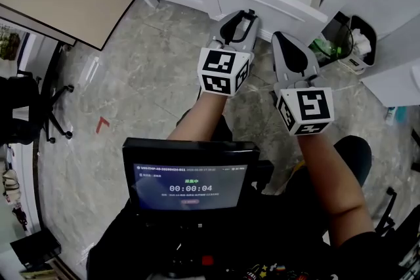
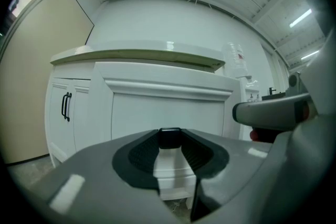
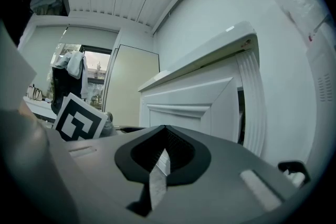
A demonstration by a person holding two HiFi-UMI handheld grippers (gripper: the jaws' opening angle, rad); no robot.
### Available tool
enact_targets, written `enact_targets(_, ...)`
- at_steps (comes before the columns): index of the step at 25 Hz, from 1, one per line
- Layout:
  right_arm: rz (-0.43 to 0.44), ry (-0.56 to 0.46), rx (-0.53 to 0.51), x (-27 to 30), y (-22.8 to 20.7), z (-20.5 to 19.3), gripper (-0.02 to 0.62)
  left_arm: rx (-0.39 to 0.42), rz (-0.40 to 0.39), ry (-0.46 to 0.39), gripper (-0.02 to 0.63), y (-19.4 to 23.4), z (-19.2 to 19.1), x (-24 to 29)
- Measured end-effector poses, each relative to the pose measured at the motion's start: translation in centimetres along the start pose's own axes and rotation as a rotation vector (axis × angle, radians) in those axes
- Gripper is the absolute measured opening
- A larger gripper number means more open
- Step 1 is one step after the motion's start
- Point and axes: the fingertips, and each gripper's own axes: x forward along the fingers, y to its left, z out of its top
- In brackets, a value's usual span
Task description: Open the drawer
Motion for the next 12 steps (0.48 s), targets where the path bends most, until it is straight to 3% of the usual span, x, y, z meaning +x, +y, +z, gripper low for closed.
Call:
enact_targets(4,0.009,0.008,0.013,-0.3,-0.2,0.2,0.023,0.027,0.053,-0.025,0.139,-0.4,1.8,-1.4)
enact_targets(6,0.009,0.018,0.021,-0.5,-0.2,1.4,0.023,0.023,0.073,-0.025,0.048,-0.6,3.8,-1.9)
enact_targets(7,0.010,0.027,0.022,-0.7,-0.1,2.4,0.023,0.017,0.076,-0.017,0.003,-0.8,5.0,-2.2)
enact_targets(12,0.009,0.110,0.018,-1.5,-0.1,10.1,0.023,-0.023,0.067,0.045,0.003,-2.6,14.7,-3.3)
